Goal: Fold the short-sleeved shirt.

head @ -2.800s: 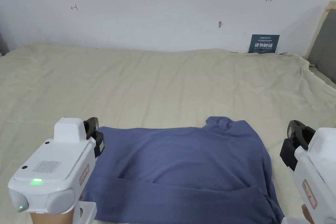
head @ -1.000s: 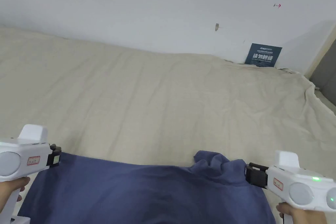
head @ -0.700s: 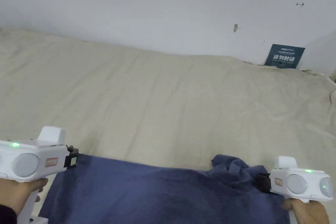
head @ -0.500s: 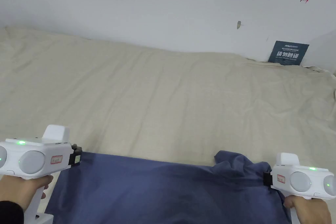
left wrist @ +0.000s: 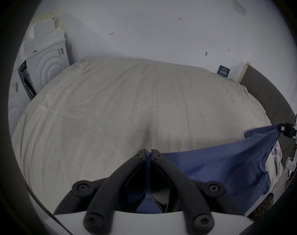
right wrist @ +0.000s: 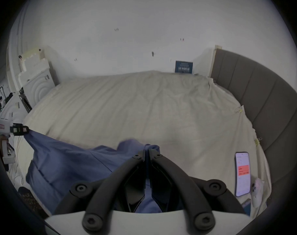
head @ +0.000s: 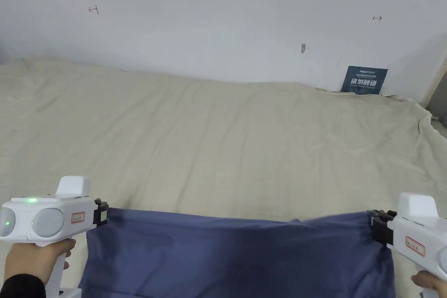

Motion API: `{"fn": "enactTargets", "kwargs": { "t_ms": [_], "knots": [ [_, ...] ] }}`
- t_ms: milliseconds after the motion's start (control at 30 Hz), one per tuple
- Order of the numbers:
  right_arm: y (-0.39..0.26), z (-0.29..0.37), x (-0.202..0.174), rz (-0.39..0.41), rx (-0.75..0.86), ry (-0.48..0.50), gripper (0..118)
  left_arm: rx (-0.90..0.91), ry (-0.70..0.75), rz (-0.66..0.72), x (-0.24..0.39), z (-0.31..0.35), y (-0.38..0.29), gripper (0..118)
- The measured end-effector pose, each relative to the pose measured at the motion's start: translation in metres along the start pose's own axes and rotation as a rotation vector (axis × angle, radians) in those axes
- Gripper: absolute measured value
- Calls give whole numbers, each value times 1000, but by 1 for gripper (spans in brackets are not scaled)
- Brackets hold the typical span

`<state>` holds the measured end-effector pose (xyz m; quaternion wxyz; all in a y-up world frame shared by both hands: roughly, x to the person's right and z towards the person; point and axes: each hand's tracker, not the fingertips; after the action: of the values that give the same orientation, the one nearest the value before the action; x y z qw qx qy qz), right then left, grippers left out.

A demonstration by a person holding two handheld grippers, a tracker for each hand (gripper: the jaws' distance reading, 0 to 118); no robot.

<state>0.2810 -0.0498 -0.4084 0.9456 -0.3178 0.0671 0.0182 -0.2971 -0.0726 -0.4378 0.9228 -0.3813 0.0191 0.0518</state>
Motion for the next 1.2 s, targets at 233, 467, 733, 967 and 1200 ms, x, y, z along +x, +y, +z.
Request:
{"fn": "enactTargets", "kwargs": {
  "t_ms": [233,467,733,967,1200],
  "knots": [
    [-41,96,-18,-39,52,49,2,20,-7,6,-12,62,-37,1],
    [-99,140,-29,-64,36,41,2,-2,-9,14,-23,96,-91,1],
    [-175,130,-19,-150,-72,-1,2,-84,34,-7,-25,90,-164,1],
    [-221,100,-16,-148,-156,-92,2,-106,56,16,-30,76,-198,1],
    [-232,90,-18,-163,-188,-124,2,-121,90,-40,-34,63,-209,2]
  ]
}}
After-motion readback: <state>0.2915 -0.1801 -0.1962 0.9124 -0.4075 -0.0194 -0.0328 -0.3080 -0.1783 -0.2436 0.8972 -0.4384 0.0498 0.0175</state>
